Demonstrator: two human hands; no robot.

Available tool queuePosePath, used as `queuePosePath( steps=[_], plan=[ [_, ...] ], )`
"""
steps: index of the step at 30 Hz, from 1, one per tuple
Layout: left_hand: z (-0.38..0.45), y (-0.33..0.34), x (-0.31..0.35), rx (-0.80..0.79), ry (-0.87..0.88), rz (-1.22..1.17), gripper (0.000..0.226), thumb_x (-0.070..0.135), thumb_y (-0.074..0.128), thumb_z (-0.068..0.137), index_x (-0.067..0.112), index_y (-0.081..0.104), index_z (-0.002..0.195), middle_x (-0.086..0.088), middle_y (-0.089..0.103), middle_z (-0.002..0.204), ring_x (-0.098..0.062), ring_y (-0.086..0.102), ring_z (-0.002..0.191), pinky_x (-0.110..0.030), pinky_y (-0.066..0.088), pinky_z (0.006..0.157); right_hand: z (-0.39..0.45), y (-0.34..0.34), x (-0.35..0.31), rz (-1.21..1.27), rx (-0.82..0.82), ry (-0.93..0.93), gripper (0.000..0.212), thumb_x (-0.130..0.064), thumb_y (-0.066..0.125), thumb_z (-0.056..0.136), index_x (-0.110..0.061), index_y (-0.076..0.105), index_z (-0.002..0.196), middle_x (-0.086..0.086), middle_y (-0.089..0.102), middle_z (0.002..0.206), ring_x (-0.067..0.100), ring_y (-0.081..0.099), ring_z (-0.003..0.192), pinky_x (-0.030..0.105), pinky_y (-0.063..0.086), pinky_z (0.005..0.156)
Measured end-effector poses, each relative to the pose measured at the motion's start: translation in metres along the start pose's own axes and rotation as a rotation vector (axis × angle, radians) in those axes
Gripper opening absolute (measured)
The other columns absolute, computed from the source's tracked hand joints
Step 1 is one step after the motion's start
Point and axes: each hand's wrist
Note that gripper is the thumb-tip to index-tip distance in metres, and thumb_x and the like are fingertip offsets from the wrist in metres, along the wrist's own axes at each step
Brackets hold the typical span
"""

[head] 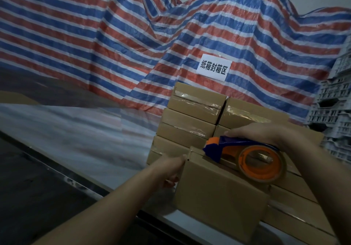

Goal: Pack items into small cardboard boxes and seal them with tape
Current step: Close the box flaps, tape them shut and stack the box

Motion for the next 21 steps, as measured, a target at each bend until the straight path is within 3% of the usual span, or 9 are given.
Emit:
queuePosePath(
  steps=[2,4,7,9,13,16,21],
  plan=[
    [-0.003,-0.001,-0.004,0.023,0.018,0.05,0.042,0.054,0.055,0.095,0.02,0.052,0.119,-0.005,0.062,0.107,-0.02,0.06,0.089,-0.031,0.048,0.071,0.001,0.0,0.0,0.002,0.01,-0.003,0.039,-0.058,0.052,0.096,-0.022,0.066,0.102,-0.004,0.076,0.069,0.007,0.07,0.059,0.024,0.047,0.064],
    [-0.001,-0.002,0.0,0.106,0.142,0.17,0.025,0.046,0.05,0.099,0.021,0.053,0.104,-0.002,0.058,0.095,-0.014,0.053,0.078,-0.028,0.043,0.065,0.001,0.0,0.001,0.006,0.022,-0.013,0.036,-0.059,0.053,0.096,-0.025,0.066,0.101,-0.005,0.076,0.07,0.007,0.071,0.062,0.025,0.047,0.065],
    [0.007,0.001,0.029,0.19,0.284,0.109,0.03,0.041,0.04,0.103,0.016,0.054,0.093,0.001,0.05,0.078,-0.011,0.051,0.072,-0.027,0.038,0.062,0.002,0.0,0.001,-0.004,0.018,-0.009,0.036,-0.059,0.051,0.096,-0.027,0.065,0.104,-0.006,0.075,0.069,0.005,0.07,0.058,0.024,0.047,0.064],
    [0.007,0.007,0.045,0.1,0.211,0.09,0.039,0.049,0.042,0.1,0.014,0.058,0.094,0.0,0.053,0.075,-0.015,0.053,0.069,-0.027,0.038,0.061,0.002,0.001,-0.001,-0.026,0.014,-0.006,0.039,-0.061,0.05,0.097,-0.026,0.065,0.107,-0.006,0.075,0.069,0.005,0.07,0.058,0.024,0.047,0.064],
    [0.007,0.01,0.041,-0.141,-0.005,-0.004,0.036,0.048,0.055,0.095,0.014,0.067,0.103,-0.006,0.061,0.093,-0.019,0.055,0.086,-0.03,0.047,0.079,0.003,0.001,-0.001,-0.063,0.039,-0.025,0.038,-0.061,0.048,0.097,-0.029,0.067,0.105,-0.008,0.074,0.067,0.005,0.069,0.062,0.025,0.044,0.065],
    [0.008,0.011,0.034,-0.151,-0.013,-0.006,0.036,0.052,0.059,0.092,0.018,0.067,0.097,-0.004,0.066,0.089,-0.016,0.061,0.082,-0.025,0.051,0.069,0.007,0.001,-0.001,-0.088,0.025,-0.037,0.039,-0.06,0.047,0.098,-0.028,0.068,0.105,-0.009,0.073,0.064,0.003,0.067,0.057,0.025,0.044,0.065],
    [0.009,0.011,0.033,-0.093,0.013,0.094,0.033,0.052,0.053,0.093,0.021,0.059,0.082,0.003,0.059,0.064,-0.011,0.051,0.065,-0.02,0.041,0.053,0.012,-0.002,-0.002,-0.106,-0.016,-0.051,0.037,-0.057,0.046,0.1,-0.027,0.067,0.103,-0.008,0.071,0.062,0.004,0.065,0.052,0.021,0.045,0.06]
  ],
)
Point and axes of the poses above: each hand's wrist, its own z-axis towards the middle knuckle, its own y-axis out of the palm, x = y × z
